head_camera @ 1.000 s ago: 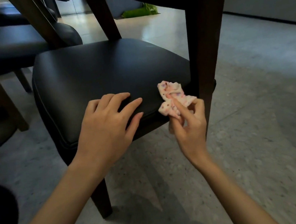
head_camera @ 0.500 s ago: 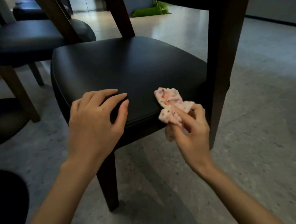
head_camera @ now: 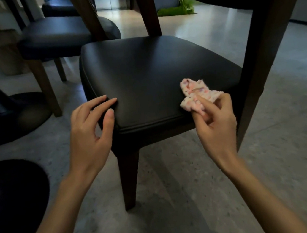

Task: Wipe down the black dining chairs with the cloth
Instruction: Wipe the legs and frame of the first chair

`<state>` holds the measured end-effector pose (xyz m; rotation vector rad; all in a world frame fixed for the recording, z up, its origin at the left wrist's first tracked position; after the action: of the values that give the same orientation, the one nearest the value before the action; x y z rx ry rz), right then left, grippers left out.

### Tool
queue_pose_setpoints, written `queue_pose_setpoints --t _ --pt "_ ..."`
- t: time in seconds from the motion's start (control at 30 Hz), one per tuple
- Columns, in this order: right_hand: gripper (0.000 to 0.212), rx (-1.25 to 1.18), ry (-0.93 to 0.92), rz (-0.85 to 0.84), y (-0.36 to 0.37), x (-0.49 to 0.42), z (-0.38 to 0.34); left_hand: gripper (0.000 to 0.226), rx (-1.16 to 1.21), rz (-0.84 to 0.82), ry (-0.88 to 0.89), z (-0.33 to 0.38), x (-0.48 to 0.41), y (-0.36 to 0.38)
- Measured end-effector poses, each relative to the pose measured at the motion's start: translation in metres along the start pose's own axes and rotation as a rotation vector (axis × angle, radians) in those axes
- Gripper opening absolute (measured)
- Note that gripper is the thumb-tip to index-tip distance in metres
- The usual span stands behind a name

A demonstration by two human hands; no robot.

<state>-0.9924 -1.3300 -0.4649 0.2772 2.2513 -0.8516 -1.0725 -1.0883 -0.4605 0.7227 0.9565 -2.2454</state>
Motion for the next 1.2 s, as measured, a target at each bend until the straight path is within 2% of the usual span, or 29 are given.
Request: queue_pose_setpoints --t 0.2,0.33,0.47,0.57,0.67,0.73,0.83,0.93,1.03,1.13,1.2 --pt "0.035 0.003 -0.406 -0.253 0.028 0.011 -0.092 0.028 0.054 0.012 -0.043 -0.013 0.008 -0.014" --pt "0.032 0.035 -0.557 -0.355 0.039 0.014 -0.117 0.029 0.225 0.02 -0.158 -0.015 0.015 -0.028" --pt "0.034 -0.026 -0.612 -0.372 0.029 0.029 -0.103 0.023 0.524 -0.11 -0.286 -0.012 0.028 -0.043" --pt "0.034 -0.111 -0.613 -0.443 0.028 0.048 -0.089 0.033 0.744 -0.268 -0.418 -0.012 0.042 -0.05" --pt "0.046 -0.134 -0.59 -0.559 0.029 0.068 -0.07 0.026 0.694 -0.373 -0.434 -0.007 0.057 -0.044" --pt "0.047 -0.198 -0.563 -0.588 0.029 0.075 -0.062 0.036 0.646 -0.333 -0.448 -0.004 0.067 -0.034" --pt "0.026 -0.337 -0.42 -0.466 0.031 0.076 -0.058 0.024 0.668 -0.206 -0.469 -0.006 0.077 -0.019" --pt "0.009 -0.485 -0.07 -0.417 0.035 0.08 -0.057 0.012 0.674 -0.205 -0.48 -0.011 0.084 -0.013" --pt "0.006 -0.57 0.306 -0.542 0.046 0.094 -0.051 0.011 0.658 -0.305 -0.571 -0.022 0.097 -0.011" --pt "0.008 -0.517 0.539 -0.7 0.054 0.111 -0.037 0.013 0.53 -0.415 -0.699 -0.036 0.114 -0.01" --pt "0.011 -0.59 0.732 -0.718 0.054 0.121 -0.03 0.018 0.577 -0.356 -0.853 -0.045 0.125 -0.014"
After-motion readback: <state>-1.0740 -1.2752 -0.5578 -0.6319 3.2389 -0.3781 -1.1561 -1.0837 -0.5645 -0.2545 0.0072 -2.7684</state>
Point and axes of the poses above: each hand's wrist, its own x-axis away from the middle knuckle, its own y-axis out of the palm, z = x × y, the point moved 2 cm from there along -x, towards the middle knuckle, and after that the axes turned 6 degrees about x, right-handed, at the moved point
